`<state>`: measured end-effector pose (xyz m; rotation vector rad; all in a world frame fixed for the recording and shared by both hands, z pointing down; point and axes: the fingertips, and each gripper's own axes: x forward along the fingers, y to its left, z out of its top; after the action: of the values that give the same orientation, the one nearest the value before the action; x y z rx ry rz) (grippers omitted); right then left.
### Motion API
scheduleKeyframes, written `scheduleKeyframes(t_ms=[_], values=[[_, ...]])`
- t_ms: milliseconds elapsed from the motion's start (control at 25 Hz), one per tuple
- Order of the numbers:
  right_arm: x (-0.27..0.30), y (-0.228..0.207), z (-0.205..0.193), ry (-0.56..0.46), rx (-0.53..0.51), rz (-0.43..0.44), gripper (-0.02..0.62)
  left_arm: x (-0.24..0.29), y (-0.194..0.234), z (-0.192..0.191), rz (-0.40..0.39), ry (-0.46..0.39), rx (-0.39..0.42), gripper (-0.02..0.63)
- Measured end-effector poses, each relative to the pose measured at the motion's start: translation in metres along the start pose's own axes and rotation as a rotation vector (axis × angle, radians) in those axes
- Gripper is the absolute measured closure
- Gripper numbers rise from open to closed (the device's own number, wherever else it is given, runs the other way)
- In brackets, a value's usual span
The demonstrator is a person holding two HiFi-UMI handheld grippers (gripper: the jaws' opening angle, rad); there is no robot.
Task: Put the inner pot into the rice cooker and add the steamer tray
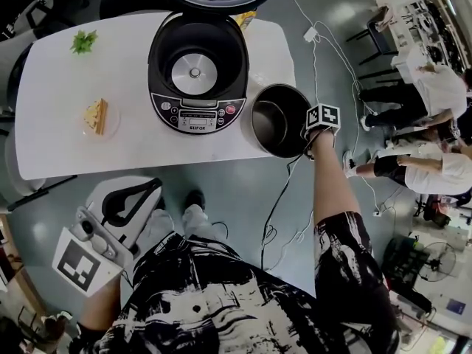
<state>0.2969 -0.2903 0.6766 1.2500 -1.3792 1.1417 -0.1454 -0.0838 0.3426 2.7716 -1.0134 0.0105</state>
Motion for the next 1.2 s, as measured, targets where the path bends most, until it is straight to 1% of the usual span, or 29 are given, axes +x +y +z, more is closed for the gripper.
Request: scheduleKeyframes(t_ms=[320, 640, 840, 1000, 1200], values=[[-0.011, -0.004, -0.007, -0.031, 0.090, 0.043, 0.597, -0.001, -0.001, 0.005, -0.014, -0.007, 0.000, 0.601], [-0.034, -0.011, -0.006, -0.065, 0.113, 0.045, 0.595, -0.003, -0.003, 0.009, -0.036, -0.026, 0.002, 0.601], [-0.054, -0.011, -0.003, -0.109, 0.140, 0.086, 0.595, -0.008, -0.005, 0.013, -0.043, -0.045, 0.006, 0.601], [-0.090, -0.005, 0.014, -0.155, 0.111, 0.117, 0.594, -0.010, -0.003, 0.016, -0.051, -0.072, 0.012, 0.601], [-0.159, 0.015, 0.043, -0.228, 0.040, 0.159, 0.594, -0.014, -0.006, 0.022, -0.072, -0.112, 0.014, 0.601]])
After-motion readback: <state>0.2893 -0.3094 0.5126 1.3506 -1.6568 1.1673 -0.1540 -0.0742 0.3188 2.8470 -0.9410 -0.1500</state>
